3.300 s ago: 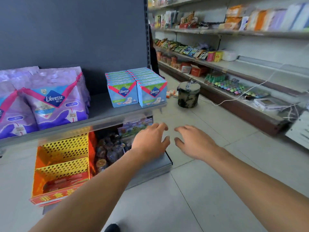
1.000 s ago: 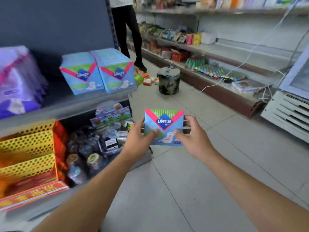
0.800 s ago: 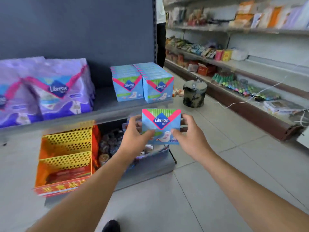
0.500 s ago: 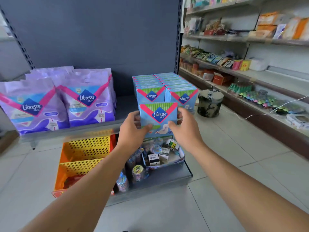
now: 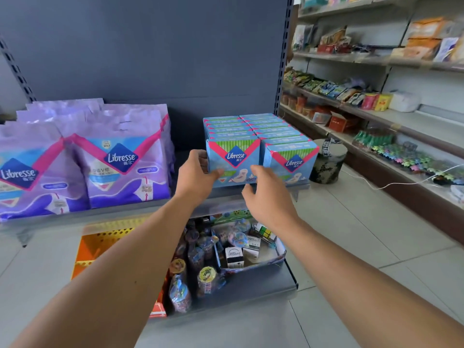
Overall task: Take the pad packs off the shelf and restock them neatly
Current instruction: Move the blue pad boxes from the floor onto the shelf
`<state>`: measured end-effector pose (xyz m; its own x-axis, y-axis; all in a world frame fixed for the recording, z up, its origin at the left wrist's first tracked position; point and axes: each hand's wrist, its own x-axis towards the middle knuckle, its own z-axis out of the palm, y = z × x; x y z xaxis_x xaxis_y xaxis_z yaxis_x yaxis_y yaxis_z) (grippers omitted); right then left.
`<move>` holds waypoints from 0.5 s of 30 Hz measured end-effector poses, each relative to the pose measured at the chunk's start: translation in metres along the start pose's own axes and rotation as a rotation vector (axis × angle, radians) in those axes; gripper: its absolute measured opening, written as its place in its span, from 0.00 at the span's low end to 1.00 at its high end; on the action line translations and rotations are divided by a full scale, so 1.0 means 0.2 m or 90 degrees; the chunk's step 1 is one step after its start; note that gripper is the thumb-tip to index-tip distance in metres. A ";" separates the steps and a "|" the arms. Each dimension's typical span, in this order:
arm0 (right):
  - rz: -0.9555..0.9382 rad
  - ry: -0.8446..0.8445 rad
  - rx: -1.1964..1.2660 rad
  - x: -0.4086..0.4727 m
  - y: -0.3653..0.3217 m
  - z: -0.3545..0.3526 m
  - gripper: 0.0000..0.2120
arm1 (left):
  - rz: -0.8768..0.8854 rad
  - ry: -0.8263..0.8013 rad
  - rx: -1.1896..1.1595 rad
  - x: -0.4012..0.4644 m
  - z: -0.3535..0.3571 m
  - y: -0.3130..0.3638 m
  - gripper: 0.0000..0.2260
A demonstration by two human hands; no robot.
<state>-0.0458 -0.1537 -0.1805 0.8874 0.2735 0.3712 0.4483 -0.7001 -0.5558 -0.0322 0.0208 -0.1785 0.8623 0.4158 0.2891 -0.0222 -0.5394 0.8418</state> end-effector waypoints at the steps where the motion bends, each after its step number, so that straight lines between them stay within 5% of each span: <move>1: -0.021 -0.012 -0.027 0.01 0.01 0.02 0.20 | -0.005 0.003 0.001 0.02 0.02 -0.02 0.19; 8: -0.112 -0.086 -0.206 0.00 0.06 0.05 0.18 | -0.015 -0.008 0.035 0.04 0.10 -0.05 0.20; 15: -0.107 -0.093 -0.223 -0.04 0.09 0.04 0.13 | -0.031 -0.007 0.066 0.03 0.11 -0.02 0.21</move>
<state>-0.0439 -0.1640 -0.1991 0.8224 0.4764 0.3111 0.5468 -0.8129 -0.2008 -0.0159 0.0095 -0.1903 0.8667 0.4356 0.2431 0.0724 -0.5920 0.8027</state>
